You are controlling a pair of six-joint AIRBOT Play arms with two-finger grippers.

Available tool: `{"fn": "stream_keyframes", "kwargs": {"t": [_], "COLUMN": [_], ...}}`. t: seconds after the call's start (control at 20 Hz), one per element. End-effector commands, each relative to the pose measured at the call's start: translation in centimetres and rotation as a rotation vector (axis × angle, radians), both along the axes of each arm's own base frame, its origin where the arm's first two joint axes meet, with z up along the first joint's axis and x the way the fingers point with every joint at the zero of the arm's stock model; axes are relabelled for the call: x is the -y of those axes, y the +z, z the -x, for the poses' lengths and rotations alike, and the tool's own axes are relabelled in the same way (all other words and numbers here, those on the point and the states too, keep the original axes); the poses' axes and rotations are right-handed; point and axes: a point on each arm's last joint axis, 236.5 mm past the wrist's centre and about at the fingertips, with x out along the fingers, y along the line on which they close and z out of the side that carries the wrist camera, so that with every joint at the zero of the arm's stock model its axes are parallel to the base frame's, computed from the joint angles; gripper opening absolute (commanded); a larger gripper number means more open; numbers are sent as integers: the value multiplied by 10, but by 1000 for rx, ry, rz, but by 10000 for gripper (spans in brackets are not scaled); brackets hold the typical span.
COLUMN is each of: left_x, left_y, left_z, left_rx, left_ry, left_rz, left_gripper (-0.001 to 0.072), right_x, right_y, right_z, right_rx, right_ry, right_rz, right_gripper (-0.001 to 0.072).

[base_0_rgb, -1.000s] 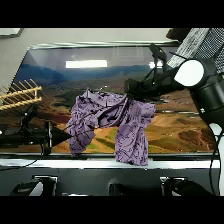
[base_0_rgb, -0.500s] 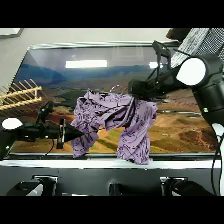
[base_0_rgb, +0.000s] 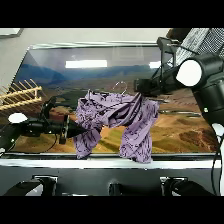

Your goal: Fold the clothes and pants, and hang the long-sleeved shirts on hangers.

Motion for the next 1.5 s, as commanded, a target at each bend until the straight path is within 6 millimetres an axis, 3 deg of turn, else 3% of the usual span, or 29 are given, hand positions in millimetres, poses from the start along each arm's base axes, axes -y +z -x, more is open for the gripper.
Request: {"fn": "stream_keyframes", "kwargs": {"t": [0.0, 0.25, 0.4, 0.6, 0.8, 1.0, 1.2, 1.45], "left_x": [1, 10, 11, 11, 14, 20, 24, 33], "left_y": [-4, -9, -11, -14, -7, 14, 19, 18], "left_z": [-6, -11, -15, -18, -21, -30, -30, -24], "left_rx": [-15, -9, 1, 10, 11, 29, 27, 46], "left_ry": [-8, -38, -40, -39, -24, 9, 11, -14], "left_rz": [5, 2, -1, -4, 29, 119, 140, 135], "left_gripper": [21, 21, 21, 21, 21, 21, 21, 21], "right_x": [-28, -62, -64, -53, -21, -37, -53, -57], "right_y": [9, 14, 8, 22, 13, 9, 6, -1], "right_z": [15, 41, 51, 53, 45, 30, 18, 32], "right_rx": [-28, -57, -58, -21, -7, 14, 27, -34], "right_ry": [81, 156, 135, 95, 32, 26, 36, 66], "right_rz": [-107, -155, -85, -71, 57, 6, -40, -43], "right_gripper": [31, 31, 31, 31, 31, 31, 31, 51]}}
